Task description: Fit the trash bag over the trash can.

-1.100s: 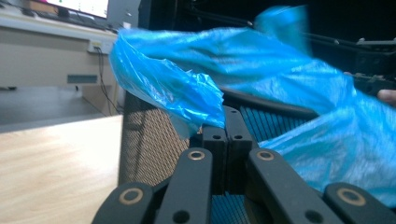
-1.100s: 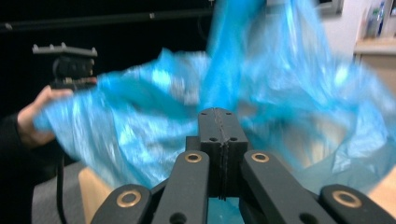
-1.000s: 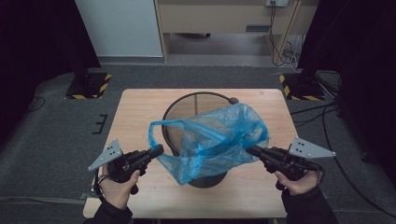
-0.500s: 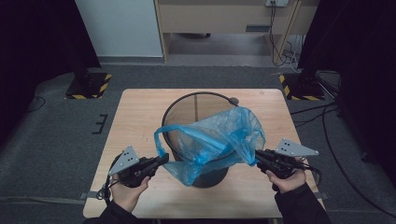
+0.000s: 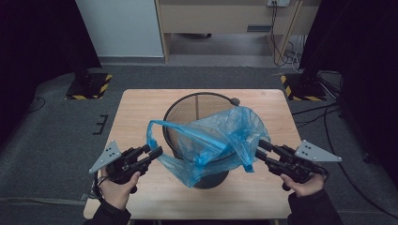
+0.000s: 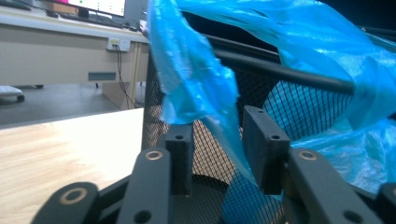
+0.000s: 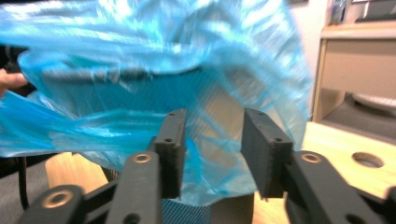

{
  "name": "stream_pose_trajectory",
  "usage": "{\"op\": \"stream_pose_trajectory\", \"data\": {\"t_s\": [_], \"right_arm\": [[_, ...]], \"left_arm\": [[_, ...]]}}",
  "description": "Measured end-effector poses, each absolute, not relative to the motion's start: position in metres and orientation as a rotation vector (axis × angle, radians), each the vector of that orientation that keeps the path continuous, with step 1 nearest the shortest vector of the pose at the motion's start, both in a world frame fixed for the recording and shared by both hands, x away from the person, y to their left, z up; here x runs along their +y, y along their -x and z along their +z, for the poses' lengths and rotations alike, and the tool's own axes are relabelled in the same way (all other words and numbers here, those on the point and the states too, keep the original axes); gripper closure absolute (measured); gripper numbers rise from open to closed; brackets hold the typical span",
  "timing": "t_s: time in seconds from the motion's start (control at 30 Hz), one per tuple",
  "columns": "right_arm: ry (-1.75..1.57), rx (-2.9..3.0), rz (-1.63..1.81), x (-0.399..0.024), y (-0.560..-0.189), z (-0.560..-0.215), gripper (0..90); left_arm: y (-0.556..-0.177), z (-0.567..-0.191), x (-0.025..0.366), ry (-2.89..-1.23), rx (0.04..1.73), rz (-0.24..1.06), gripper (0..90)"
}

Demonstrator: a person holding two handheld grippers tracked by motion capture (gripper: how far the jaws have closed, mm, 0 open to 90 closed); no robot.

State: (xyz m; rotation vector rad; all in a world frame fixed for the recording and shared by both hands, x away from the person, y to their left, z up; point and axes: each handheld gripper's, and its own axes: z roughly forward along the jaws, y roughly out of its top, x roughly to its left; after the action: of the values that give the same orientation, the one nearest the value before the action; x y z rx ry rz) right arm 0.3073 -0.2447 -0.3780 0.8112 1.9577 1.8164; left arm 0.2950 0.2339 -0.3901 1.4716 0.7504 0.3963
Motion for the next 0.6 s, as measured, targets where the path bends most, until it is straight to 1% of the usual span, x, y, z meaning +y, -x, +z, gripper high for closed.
{"op": "stream_pose_trajectory", "data": {"t_s": [0.07,0.3,0.47,0.6], "right_arm": [[-0.804,1.920,1.841,-0.252,-0.304,-0.374,55.8],[-0.778,1.816,1.899,-0.261,-0.300,-0.356,53.9],[-0.782,1.778,1.901,-0.256,-0.309,-0.347,44.4],[-0.762,1.784,1.925,-0.246,-0.323,-0.339,41.3]], "left_arm": [[-0.295,-0.388,0.236,-1.470,0.751,0.405,59.2],[-0.298,-0.378,0.244,-1.426,0.753,0.439,49.0],[-0.305,-0.366,0.242,-1.416,0.731,0.440,41.5],[-0.309,-0.357,0.242,-1.400,0.715,0.435,36.9]]}}
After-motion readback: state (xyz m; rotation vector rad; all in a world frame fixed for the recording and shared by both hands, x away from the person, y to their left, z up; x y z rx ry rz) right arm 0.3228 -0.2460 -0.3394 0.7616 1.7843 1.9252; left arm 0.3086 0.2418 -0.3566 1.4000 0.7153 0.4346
